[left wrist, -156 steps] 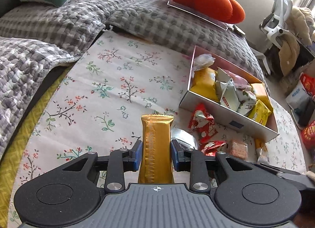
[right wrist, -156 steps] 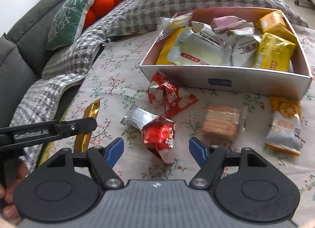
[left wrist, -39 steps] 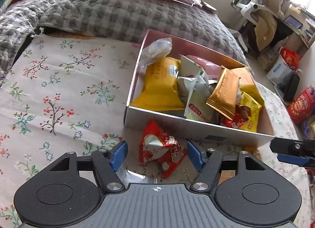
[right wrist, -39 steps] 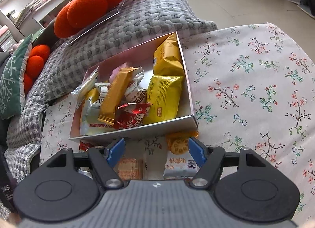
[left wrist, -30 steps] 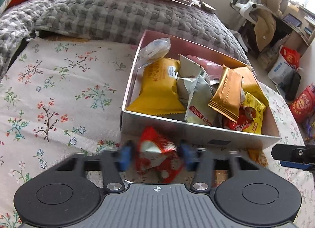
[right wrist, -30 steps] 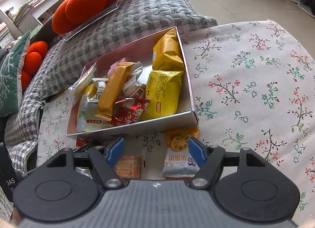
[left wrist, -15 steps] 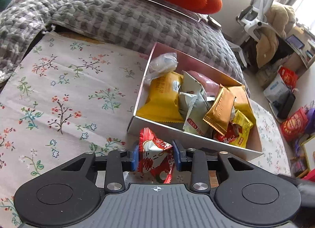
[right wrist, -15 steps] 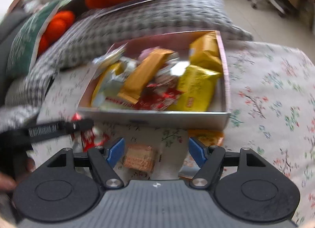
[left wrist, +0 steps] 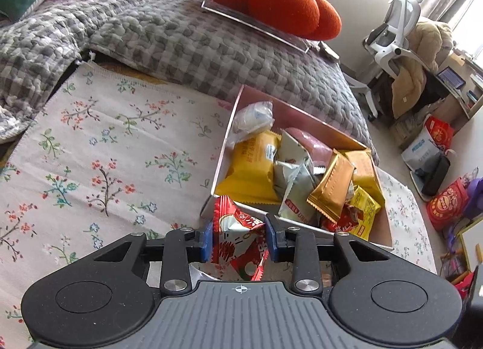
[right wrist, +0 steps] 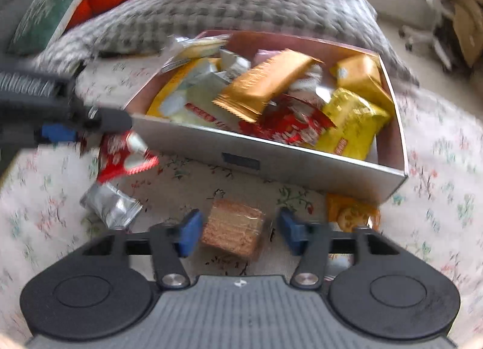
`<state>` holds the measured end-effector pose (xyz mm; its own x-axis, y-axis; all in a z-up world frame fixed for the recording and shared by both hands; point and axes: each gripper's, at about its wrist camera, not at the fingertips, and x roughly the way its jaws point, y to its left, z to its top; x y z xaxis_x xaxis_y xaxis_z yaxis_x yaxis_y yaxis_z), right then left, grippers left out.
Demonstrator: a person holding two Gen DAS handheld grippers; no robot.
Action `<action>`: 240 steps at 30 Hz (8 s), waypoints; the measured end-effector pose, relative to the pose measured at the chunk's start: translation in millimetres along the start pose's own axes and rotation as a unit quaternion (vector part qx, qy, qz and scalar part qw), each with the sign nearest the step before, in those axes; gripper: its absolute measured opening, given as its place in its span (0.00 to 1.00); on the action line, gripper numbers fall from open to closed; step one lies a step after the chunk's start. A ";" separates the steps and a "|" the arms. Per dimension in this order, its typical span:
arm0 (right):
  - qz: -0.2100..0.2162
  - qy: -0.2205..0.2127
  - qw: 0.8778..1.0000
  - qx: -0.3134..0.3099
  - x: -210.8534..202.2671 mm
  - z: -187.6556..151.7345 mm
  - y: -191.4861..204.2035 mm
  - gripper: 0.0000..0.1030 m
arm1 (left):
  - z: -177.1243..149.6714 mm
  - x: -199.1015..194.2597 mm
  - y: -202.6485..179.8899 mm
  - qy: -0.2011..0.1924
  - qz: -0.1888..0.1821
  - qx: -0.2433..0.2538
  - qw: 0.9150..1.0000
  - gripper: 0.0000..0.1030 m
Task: Organize snacks
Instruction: 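Grasp the brown wafer cube with the right gripper while the left holds its candy, then drop the candy pack and wafer cube into the box and open both grippers, then move both grippers back over the silver pack and lotus-biscuit pack, then grasp the silver foil pack with the left gripper while the right grasps the lotus-biscuit pack, then carry both packs into the pink box and open both grippers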
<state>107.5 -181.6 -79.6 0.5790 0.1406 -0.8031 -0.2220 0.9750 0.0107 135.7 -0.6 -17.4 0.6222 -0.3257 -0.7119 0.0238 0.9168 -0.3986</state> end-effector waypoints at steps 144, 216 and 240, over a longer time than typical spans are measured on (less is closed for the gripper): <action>-0.055 0.036 0.987 0.145 -4.0 -9.1 -75.9 0.72 | -45.7 22.4 -12.1 0.066 0.124 0.121 0.983 0.39; 0.062 -0.058 0.983 0.161 -62.8 14.5 -66.4 0.35 | -20.8 -33.6 -60.5 -0.015 0.028 0.101 0.994 0.36; 0.078 -0.097 0.977 0.175 -34.7 67.7 -120.7 0.35 | 60.1 32.7 -76.4 -0.040 0.014 0.063 0.997 0.36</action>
<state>167.3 -292.5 -12.6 0.7051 0.2893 -0.6474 -0.0577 0.9334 0.3542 201.2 -67.4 24.6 0.6848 -0.2837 -0.6712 0.1003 0.9490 -0.2989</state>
